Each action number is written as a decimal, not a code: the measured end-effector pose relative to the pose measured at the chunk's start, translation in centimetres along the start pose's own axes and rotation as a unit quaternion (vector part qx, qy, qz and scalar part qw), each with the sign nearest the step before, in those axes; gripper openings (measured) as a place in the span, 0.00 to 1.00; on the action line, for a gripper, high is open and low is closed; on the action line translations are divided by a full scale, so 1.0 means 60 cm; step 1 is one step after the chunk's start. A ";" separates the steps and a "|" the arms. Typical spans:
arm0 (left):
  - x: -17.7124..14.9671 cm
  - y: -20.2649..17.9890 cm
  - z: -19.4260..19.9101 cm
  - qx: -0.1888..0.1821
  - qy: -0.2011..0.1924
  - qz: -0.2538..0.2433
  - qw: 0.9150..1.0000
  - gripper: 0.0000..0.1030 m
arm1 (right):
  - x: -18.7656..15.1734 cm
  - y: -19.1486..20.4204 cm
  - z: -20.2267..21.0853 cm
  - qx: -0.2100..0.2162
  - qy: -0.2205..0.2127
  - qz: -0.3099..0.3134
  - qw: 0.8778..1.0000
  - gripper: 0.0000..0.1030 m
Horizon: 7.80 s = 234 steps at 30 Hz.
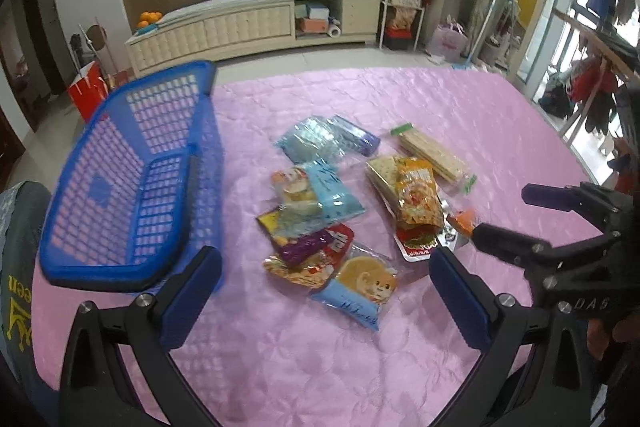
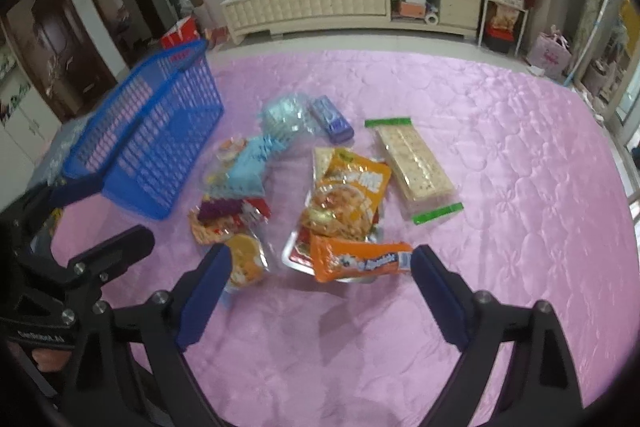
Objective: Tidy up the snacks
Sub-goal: 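Lower the right gripper onto the orange stick snack and close it, then lift the orange stick snack with the right gripper while the left gripper grasps the round cake bag, then carry both snacks over the blue basket with both grippers, then open both grippers to drop the snacks into the basket, then move both grippers back over the snack pile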
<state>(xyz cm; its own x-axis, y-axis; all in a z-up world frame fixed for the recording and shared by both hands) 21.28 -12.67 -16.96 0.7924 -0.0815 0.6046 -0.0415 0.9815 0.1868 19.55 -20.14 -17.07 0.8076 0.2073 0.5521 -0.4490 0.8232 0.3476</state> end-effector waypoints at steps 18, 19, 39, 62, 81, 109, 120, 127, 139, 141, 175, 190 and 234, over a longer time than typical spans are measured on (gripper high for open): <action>-0.057 -0.013 -0.064 -0.002 0.044 -0.037 0.998 1.00 | -0.028 -0.066 -0.101 -0.022 0.062 0.051 0.997 0.31; -0.058 -0.010 -0.063 -0.004 0.044 -0.036 0.998 1.00 | -0.029 -0.065 -0.111 -0.024 0.072 0.064 0.995 0.31; -0.064 -0.012 -0.084 -0.020 0.061 -0.035 0.997 1.00 | 0.016 -0.122 -0.103 -0.039 0.057 0.007 0.998 0.32; -0.082 -0.049 -0.118 -0.073 0.085 -0.110 0.988 1.00 | -0.027 -0.076 -0.037 0.009 0.032 -0.039 0.999 0.24; -0.094 -0.118 -0.156 -0.106 0.115 -0.167 0.973 0.51 | -0.092 -0.071 -0.054 0.023 0.037 -0.130 0.991 0.24; 0.021 0.137 0.078 -0.067 -0.018 -0.050 0.996 0.50 | 0.061 0.168 0.020 0.066 -0.004 -0.011 0.998 0.24; 0.086 0.304 0.064 -0.007 -0.026 -0.012 1.000 0.50 | 0.166 0.257 -0.049 0.086 0.006 0.043 0.995 0.24; 0.138 0.378 0.011 -0.003 -0.013 -0.003 1.000 0.50 | 0.232 0.282 -0.120 0.087 0.028 0.062 0.994 0.24; 0.162 0.423 -0.087 -0.020 0.025 0.007 0.999 0.50 | 0.291 0.280 -0.236 0.072 0.080 0.063 0.992 0.24; 0.165 0.423 -0.098 -0.023 0.032 0.005 0.999 0.50 | 0.291 0.281 -0.246 0.062 0.084 0.076 0.992 0.24; 0.152 0.347 -0.017 -0.037 0.014 -0.004 0.999 0.71 | 0.282 0.236 -0.104 0.010 0.022 0.052 0.998 0.84; 0.117 0.184 0.097 -0.069 -0.010 -0.033 0.997 0.72 | 0.194 0.141 0.058 -0.025 -0.016 0.009 1.000 0.84; 0.061 -0.024 -0.208 0.023 0.147 -0.059 0.987 0.79 | 0.090 -0.130 -0.083 -0.049 0.049 -0.079 0.994 0.84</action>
<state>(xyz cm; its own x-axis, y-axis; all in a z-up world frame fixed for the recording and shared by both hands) 31.85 -12.20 -24.67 0.9353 -0.1336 0.3277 0.0382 0.9587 0.2818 29.29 -22.85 -20.58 0.9008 0.1170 0.4181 -0.2771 0.8963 0.3463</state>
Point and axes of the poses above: each gripper's, at about its wrist camera, not at the fingertips, and z roughly against the way its jaws point, y to its left, x to its top, the point moved 9 cm from there along -z, roughly the way its jaws point, and after that the axes turned 15 degrees about x, right-handed, at the moved point
